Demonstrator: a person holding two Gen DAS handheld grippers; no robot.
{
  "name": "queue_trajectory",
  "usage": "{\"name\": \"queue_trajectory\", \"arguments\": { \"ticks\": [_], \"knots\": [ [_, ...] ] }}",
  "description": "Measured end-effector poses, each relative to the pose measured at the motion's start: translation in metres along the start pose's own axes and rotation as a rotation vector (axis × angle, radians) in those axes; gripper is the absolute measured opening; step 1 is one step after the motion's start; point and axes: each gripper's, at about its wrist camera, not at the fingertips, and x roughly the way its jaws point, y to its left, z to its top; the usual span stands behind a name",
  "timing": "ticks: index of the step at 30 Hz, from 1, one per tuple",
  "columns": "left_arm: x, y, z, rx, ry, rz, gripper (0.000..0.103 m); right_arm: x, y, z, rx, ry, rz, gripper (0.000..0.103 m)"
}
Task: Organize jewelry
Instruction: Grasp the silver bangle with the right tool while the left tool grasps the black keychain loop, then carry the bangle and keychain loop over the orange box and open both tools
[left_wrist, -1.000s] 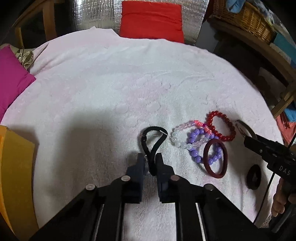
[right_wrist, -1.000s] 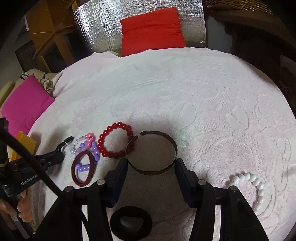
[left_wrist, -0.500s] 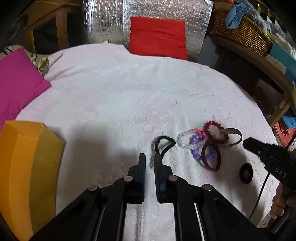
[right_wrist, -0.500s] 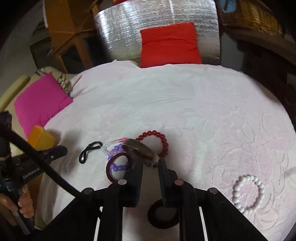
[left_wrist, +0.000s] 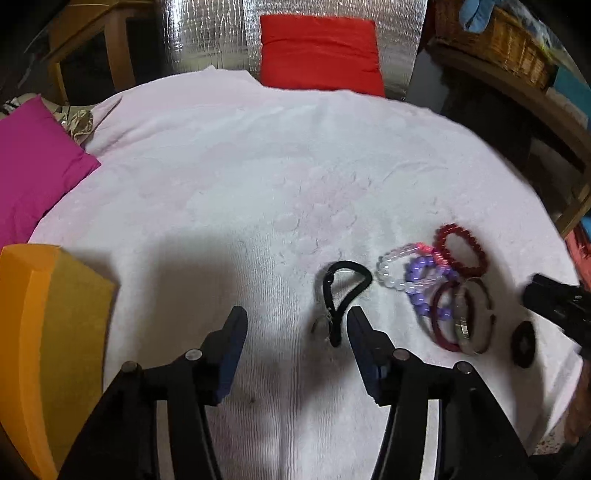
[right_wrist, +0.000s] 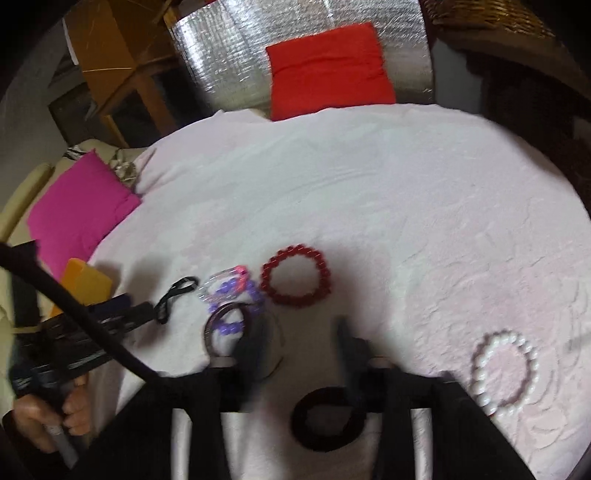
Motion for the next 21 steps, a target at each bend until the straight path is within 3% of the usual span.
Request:
{"name": "queue_trajectory", "arguments": {
  "ticks": [1, 6, 8, 10, 13, 16, 17, 21],
  "knots": [
    [0.005, -0.001, 0.000, 0.000, 0.010, 0.002, 0.057, -0.002, 0.002, -0.001, -0.009, -0.012, 0.008, 0.073],
    [0.022, -0.004, 0.003, -0.008, 0.020, -0.011, 0.055, 0.005, 0.020, -0.009, -0.102, 0.013, 0.072, 0.073],
    [0.023, -0.004, 0.004, -0.011, 0.015, -0.027, 0.044, 0.014, 0.030, -0.011, -0.148, 0.035, 0.074, 0.073],
    [0.020, -0.003, 0.004, -0.018, 0.007, -0.045, 0.022, 0.023, 0.037, -0.013, -0.177, 0.050, 0.091, 0.073],
    [0.018, -0.002, 0.005, -0.010, -0.001, -0.039, 0.010, 0.035, 0.044, -0.016, -0.203, 0.066, 0.073, 0.074],
    [0.014, 0.002, 0.005, -0.029, -0.011, -0.061, 0.009, 0.043, 0.047, -0.020, -0.223, 0.059, 0.055, 0.073],
    [0.011, 0.003, 0.005, -0.033, -0.017, -0.063, 0.009, 0.044, 0.048, -0.020, -0.228, 0.056, 0.048, 0.063],
    [-0.003, 0.008, 0.006, -0.035, -0.054, -0.061, 0.008, 0.040, 0.048, -0.020, -0.236, 0.047, 0.049, 0.063]
  ]
}}
